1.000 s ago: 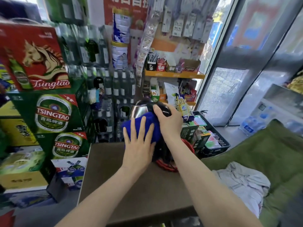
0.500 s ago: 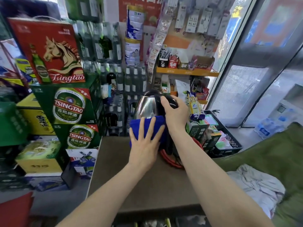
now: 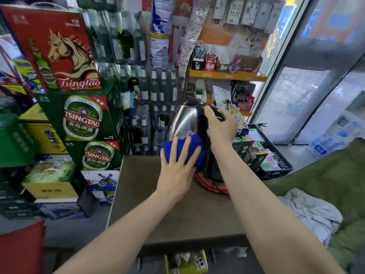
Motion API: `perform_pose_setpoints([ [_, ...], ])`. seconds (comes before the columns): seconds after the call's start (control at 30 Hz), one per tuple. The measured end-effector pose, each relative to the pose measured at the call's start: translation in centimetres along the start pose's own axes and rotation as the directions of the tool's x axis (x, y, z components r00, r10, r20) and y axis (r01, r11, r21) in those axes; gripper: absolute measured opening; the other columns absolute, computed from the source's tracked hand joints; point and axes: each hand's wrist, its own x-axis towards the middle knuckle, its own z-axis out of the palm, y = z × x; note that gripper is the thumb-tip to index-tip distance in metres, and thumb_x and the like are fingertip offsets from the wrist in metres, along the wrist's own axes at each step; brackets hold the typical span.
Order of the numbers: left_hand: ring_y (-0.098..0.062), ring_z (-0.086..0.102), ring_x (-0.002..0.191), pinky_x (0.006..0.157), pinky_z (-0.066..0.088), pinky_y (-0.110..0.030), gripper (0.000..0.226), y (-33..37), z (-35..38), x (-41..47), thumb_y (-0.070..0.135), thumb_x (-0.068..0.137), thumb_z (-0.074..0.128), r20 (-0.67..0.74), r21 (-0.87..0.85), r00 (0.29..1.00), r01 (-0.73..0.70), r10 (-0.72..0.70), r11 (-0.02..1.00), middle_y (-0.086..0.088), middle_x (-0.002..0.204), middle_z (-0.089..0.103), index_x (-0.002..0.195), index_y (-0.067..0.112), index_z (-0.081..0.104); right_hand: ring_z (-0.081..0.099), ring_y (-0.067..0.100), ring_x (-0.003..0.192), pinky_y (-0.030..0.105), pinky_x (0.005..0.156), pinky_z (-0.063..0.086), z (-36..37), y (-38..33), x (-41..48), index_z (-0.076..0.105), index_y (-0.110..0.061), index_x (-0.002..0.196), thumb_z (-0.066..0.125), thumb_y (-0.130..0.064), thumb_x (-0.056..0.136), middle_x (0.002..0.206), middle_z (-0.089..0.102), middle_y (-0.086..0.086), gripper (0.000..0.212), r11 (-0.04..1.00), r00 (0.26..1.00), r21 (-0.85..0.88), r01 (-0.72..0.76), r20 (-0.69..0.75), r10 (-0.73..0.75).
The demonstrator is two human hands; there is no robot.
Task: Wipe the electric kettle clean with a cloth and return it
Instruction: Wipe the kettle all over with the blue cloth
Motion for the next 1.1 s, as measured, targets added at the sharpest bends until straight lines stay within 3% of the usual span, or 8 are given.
perform_pose_setpoints([
  [0.27, -0.035, 0.015, 0.151, 0.11, 0.032, -0.063, 0.056, -2.9, -6.1, 10.1, 0.044, 0.101, 0.027, -0.011, -0.351, 0.942, 0.311, -0.336, 0.883, -0.004, 0.166, 0.014, 0.155, 0.031, 0.02, 0.055, 0.019, 0.059, 0.037, 0.061, 0.047, -0.6, -0.1, 0.3, 0.078, -0.023, 0.078, 0.079, -0.046, 0.072, 0.07, 0.069, 0.001, 0.024, 0.972, 0.988, 0.187, -0.146, 0.083, 0.132],
  [0.47, -0.04, 0.008, 0.152, 0.111, 0.015, -0.073, 0.059, 0.8, -4.1, 4.0, 0.043, 0.098, 0.039, -0.049, 0.096, 0.995, -0.078, 0.083, 0.992, -0.006, 0.167, 0.012, 0.154, 0.032, 0.024, 0.045, 0.022, 0.05, 0.035, 0.055, 0.04, -2.1, -1.5, 3.2, 0.067, -0.014, 0.068, 0.082, -0.037, 0.074, 0.062, 0.056, 0.009, 0.028, 0.928, 0.976, 0.305, -0.215, 0.024, 0.219],
  [0.53, -0.04, 0.006, 0.152, 0.111, 0.012, -0.075, 0.058, 0.6, -4.4, 5.1, 0.045, 0.099, 0.037, -0.043, 0.111, 0.997, -0.066, 0.071, 0.992, -0.005, 0.166, 0.013, 0.154, 0.032, 0.024, 0.05, 0.024, 0.054, 0.034, 0.055, 0.043, -2.2, -1.7, 3.0, 0.069, -0.015, 0.069, 0.082, -0.036, 0.075, 0.068, 0.061, 0.009, 0.025, 0.928, 0.975, 0.297, -0.224, 0.062, 0.215],
  [0.67, -0.037, 0.017, 0.149, 0.11, 0.024, -0.066, 0.054, -1.4, -7.1, 10.5, 0.045, 0.098, 0.032, -0.013, -0.199, 0.985, 0.167, -0.173, 0.966, -0.003, 0.165, 0.017, 0.151, 0.033, 0.027, 0.064, 0.025, 0.063, 0.037, 0.059, 0.053, -1.9, -1.4, 2.0, 0.072, -0.017, 0.07, 0.082, -0.027, 0.079, 0.071, 0.071, 0.006, 0.017, 0.907, 0.963, 0.325, -0.268, 0.124, 0.24],
  [0.77, -0.033, 0.033, 0.144, 0.113, 0.031, -0.052, 0.057, -4.8, -7.1, 12.5, 0.049, 0.1, 0.025, 0.144, -0.549, 0.94, 0.337, -0.31, 0.765, -0.003, 0.162, 0.026, 0.153, 0.03, 0.025, 0.058, 0.022, 0.056, 0.035, 0.056, 0.049, -2.3, -1.4, 2.1, 0.071, -0.017, 0.069, 0.084, -0.029, 0.077, 0.07, 0.067, 0.007, 0.02, 0.908, 0.957, 0.304, -0.289, 0.121, 0.264],
  [0.83, -0.032, 0.031, 0.146, 0.116, 0.029, -0.05, 0.059, -4.9, -6.5, 10.8, 0.05, 0.101, 0.022, 0.181, -0.616, 0.918, 0.385, -0.352, 0.687, -0.005, 0.163, 0.026, 0.155, 0.027, 0.02, 0.053, 0.02, 0.049, 0.034, 0.054, 0.045, -2.6, -1.6, 2.7, 0.069, -0.017, 0.064, 0.083, -0.029, 0.079, 0.065, 0.061, 0.006, 0.023, 0.913, 0.963, 0.307, -0.269, 0.09, 0.253],
  [0.97, -0.041, 0.007, 0.151, 0.114, 0.02, -0.064, 0.06, 0.4, -5.4, 6.4, 0.043, 0.102, 0.032, 0.035, -0.237, 0.964, 0.264, -0.264, 0.935, -0.009, 0.167, 0.002, 0.156, 0.033, 0.008, 0.047, 0.016, 0.04, 0.037, 0.056, 0.042, -2.1, -1.8, 3.1, 0.067, -0.015, 0.065, 0.08, -0.033, 0.08, 0.06, 0.057, 0.005, 0.027, 0.941, 0.979, 0.268, -0.206, 0.05, 0.2],
  [1.1, -0.04, 0.017, 0.148, 0.108, 0.027, -0.067, 0.055, -0.3, -5.6, 10.3, 0.042, 0.101, 0.032, -0.013, -0.147, 0.976, 0.214, -0.218, 0.966, -0.005, 0.166, 0.013, 0.154, 0.033, 0.021, 0.061, 0.019, 0.06, 0.041, 0.063, 0.053, -1.3, -1.1, 2.0, 0.076, -0.017, 0.068, 0.08, -0.028, 0.081, 0.062, 0.069, -0.002, 0.018, 0.946, 0.979, 0.258, -0.195, 0.111, 0.171],
])
